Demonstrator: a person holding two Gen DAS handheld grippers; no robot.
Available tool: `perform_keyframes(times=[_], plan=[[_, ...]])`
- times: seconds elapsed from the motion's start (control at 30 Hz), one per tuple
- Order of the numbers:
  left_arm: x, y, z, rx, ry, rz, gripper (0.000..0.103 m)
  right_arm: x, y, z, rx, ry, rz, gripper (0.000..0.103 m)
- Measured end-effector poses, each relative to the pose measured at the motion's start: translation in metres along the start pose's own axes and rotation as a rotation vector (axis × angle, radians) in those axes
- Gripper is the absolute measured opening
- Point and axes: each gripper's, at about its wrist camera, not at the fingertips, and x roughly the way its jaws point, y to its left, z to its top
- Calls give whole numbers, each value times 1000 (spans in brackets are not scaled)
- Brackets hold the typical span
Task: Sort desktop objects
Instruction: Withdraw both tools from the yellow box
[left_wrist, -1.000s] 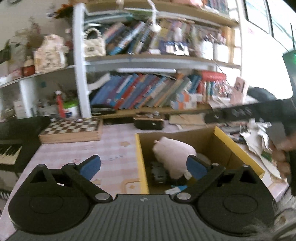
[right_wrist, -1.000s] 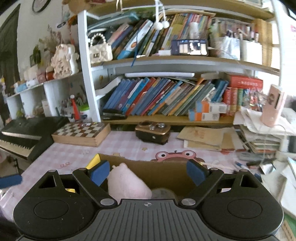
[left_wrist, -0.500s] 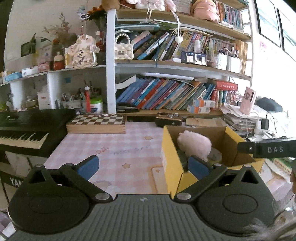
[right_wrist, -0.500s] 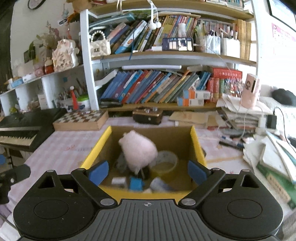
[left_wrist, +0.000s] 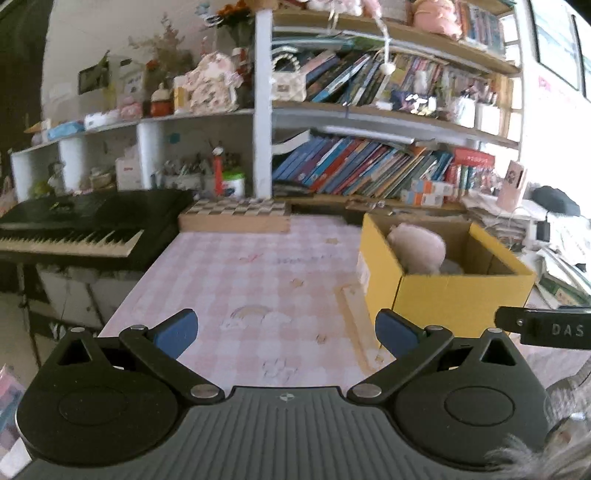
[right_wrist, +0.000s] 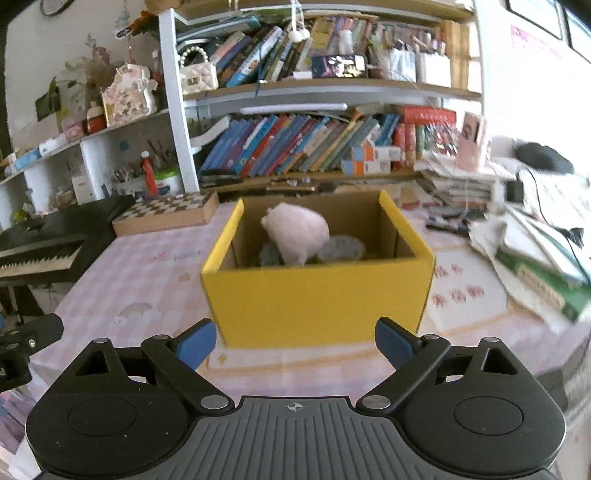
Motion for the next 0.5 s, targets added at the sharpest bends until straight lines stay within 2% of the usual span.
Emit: perform_keyframes(times=[0.13, 0.5], plan=[[-6, 4, -16, 16, 52, -4, 103, -7, 12, -19, -22, 46, -9, 95], [-23, 16, -30, 31, 77, -13, 103, -27, 30, -41, -45, 62, -6, 95]])
